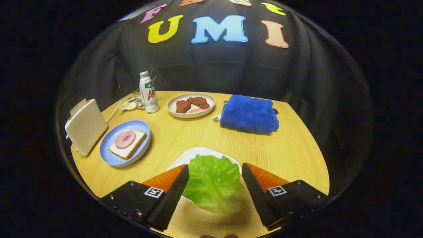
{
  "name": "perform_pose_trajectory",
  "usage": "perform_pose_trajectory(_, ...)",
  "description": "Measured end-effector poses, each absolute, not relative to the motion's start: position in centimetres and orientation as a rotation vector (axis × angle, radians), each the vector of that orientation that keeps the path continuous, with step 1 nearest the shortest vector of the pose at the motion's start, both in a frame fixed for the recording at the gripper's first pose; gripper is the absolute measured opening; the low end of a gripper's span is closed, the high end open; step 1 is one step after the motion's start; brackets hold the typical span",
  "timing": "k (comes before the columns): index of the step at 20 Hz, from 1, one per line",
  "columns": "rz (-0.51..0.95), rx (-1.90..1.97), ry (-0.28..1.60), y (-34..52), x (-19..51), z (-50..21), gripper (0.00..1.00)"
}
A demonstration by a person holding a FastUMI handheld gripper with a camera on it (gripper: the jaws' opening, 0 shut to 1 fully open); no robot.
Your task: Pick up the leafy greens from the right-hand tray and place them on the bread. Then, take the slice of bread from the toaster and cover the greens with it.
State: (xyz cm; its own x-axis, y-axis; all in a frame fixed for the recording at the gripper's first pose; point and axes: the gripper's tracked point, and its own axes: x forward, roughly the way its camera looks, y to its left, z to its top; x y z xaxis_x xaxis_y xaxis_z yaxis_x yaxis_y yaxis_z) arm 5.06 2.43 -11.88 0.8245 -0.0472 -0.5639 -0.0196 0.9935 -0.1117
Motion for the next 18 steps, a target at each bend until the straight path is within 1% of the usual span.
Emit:
perform_pose_trajectory(8, -0.005, -0.121, 0.732, 3.4, 5.7, -13.9, 0.98)
perform_pose_trajectory(12, -0.031, -0.158, 0.819, 2.4, 6.4, -16.0, 0.98)
perform_pose_trajectory(14, -0.013, -0.12, 0.82, 2.6, 6.7, -16.2, 0.98)
perform_pose_trajectory(16, 0.029, -0.091, 0.832, 3.0, 6.8, -16.6, 0.93)
perform_pose_trajectory(17, 0.046, -0.102, 0.842, 3.1, 6.7, -16.6, 0.82)
perform_pose_trajectory(18, 0.036, -0.09, 0.835, 2.9, 6.6, -15.8, 0.81)
